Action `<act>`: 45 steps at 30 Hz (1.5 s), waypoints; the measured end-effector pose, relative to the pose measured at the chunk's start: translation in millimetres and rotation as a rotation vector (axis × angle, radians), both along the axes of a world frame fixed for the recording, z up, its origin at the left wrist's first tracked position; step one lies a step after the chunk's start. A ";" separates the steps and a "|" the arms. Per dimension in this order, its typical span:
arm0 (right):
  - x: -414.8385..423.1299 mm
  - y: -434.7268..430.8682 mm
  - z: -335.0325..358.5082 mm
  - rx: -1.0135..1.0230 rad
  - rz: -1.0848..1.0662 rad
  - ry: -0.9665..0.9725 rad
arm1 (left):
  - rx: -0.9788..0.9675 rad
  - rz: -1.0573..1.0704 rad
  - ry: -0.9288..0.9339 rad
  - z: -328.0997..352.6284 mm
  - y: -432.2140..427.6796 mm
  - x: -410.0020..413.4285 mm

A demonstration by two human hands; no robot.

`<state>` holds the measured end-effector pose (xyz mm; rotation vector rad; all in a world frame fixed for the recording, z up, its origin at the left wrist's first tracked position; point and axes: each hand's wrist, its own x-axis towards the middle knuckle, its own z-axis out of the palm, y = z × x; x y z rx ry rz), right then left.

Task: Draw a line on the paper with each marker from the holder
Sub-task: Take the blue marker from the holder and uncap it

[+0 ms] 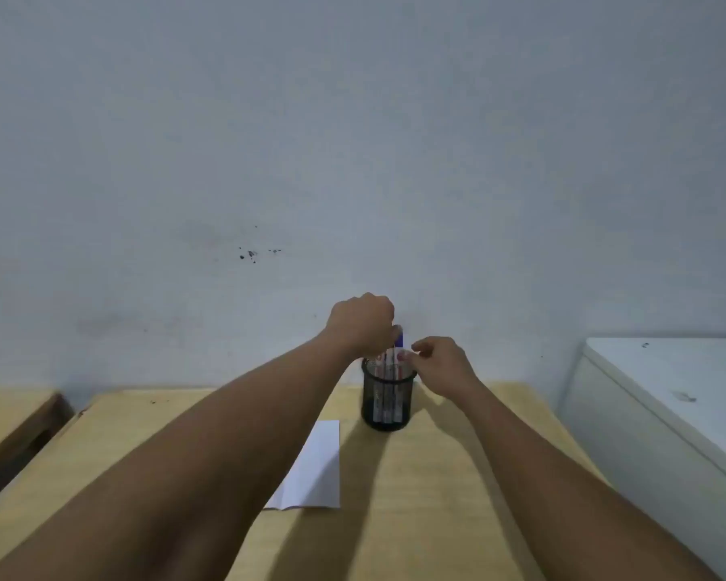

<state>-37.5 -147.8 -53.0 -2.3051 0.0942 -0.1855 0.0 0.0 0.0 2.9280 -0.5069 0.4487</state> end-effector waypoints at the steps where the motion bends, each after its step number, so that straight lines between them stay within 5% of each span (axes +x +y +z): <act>1: 6.0 -0.7 -3.2 0.034 0.002 0.007 | 0.016 0.009 0.025 -2.0 -4.2 6.2; 8: 15.6 -1.7 -12.1 0.154 0.032 -0.005 | -0.057 -0.013 0.145 -8.5 -20.1 23.4; 15: -3.2 0.1 19.2 0.265 0.022 -0.099 | -0.335 -0.111 0.256 25.0 -18.3 9.7; 29: -73.0 103.8 119.1 0.237 0.228 -0.261 | -0.746 -0.040 -0.038 120.9 90.2 -96.5; 45: -55.0 221.0 42.0 0.260 0.217 -0.167 | -0.703 0.284 -0.092 46.2 234.7 -80.6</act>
